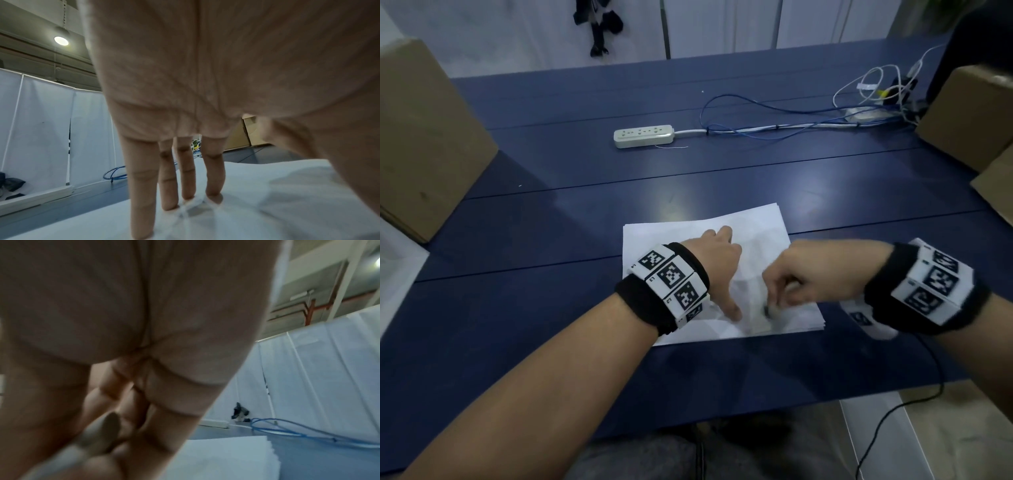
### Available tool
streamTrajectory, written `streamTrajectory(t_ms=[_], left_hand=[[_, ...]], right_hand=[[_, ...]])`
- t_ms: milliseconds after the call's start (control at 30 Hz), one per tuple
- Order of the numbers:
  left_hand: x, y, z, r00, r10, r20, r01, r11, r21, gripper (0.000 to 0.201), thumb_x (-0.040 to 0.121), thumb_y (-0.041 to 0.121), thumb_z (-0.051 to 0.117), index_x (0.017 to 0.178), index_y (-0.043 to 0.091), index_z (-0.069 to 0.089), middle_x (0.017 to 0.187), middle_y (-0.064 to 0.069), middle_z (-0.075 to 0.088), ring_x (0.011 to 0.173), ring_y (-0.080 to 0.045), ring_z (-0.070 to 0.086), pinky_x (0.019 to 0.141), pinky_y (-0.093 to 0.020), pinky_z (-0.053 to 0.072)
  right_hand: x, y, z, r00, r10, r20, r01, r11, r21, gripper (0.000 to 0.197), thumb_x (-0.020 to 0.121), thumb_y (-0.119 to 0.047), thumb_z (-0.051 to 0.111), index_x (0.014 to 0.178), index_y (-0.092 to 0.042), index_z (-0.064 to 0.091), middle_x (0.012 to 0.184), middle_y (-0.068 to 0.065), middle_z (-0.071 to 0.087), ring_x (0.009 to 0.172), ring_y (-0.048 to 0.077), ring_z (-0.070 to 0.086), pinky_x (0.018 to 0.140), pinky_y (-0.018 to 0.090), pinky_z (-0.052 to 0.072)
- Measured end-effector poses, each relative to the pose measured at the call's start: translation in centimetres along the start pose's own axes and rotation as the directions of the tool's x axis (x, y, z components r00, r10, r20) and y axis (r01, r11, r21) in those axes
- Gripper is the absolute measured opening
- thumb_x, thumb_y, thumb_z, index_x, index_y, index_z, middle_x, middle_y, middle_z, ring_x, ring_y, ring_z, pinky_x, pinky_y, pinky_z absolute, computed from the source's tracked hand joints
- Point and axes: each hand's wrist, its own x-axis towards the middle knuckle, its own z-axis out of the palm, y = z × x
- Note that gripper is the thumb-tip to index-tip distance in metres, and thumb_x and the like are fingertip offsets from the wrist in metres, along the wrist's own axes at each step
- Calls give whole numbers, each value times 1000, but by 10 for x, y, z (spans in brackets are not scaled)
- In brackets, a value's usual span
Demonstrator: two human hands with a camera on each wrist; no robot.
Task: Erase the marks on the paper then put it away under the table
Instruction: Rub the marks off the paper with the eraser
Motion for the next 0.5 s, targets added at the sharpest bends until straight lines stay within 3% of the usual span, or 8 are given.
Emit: streamTrajectory(t_ms=[67, 133, 233, 300, 400, 433, 500], left_hand=[[0, 0, 0, 1000, -4, 9, 4, 1000, -2, 86, 53, 72, 80, 113, 17, 53, 114, 1, 38, 105, -19, 44, 80, -43, 52], [1, 0, 0, 1000, -3, 14, 3, 1000, -1, 83, 55, 70, 80, 113, 17, 52, 111, 1, 39, 103, -20, 46, 82, -43, 51], [1, 0, 0, 1000, -6, 22, 6, 1000, -11, 83, 55, 70, 80, 112, 18, 52, 110, 1, 40, 98, -20, 48, 81, -43, 51], [1, -1, 0, 1000, -5, 21, 5, 1000, -11, 83, 54, 69, 81, 112, 18, 52, 110, 1, 41, 97, -20, 50, 80, -42, 52], [2, -3, 0, 1000, -3, 15, 3, 1000, -15, 84, 52, 70, 82, 110, 17, 51, 108, 1, 41, 95, -20, 49, 78, -42, 52], [2, -2, 1, 1000, -1, 12, 1, 1000, -11, 84, 51, 70, 82, 109, 18, 51, 107, 1, 41, 94, -20, 49, 78, -41, 52], [3, -2, 0, 1000, 0, 11, 0, 1000, -6, 83, 52, 70, 82, 109, 18, 51, 108, 1, 41, 95, -20, 49, 78, -41, 52]], right_hand=[[0, -3, 2, 999, -20, 45, 20, 1000, 10, 7, 87, -22, 69, 91, -27, 71, 87, -14, 72, 77, 2, 61, 74, 20, 49], [14, 7, -4, 995, 35, -97, -39, 998, -39, 10, 90, -23, 65, 97, -27, 70, 90, -11, 71, 81, 7, 59, 77, 25, 49], [25, 25, -11, 949, 126, -289, -150, 987, -62, 9, 94, -27, 60, 100, -24, 66, 95, -6, 71, 93, 17, 59, 85, 35, 50], [18, 26, -6, 971, 70, -229, -75, 997, -13, 6, 91, -23, 63, 91, -28, 65, 88, -11, 71, 85, 9, 63, 80, 29, 51], [-3, 6, 10, 998, -37, 50, 32, 994, 100, 8, 86, -22, 71, 88, -29, 70, 88, -15, 74, 80, 1, 65, 76, 22, 52], [-6, 4, 12, 995, -54, 79, 46, 994, 98, 7, 86, -23, 71, 90, -29, 70, 89, -15, 74, 81, 2, 65, 76, 21, 52], [1, 9, 8, 999, -29, -32, 30, 999, 36, 9, 88, -23, 67, 94, -29, 71, 88, -14, 73, 81, 5, 63, 76, 22, 51]])
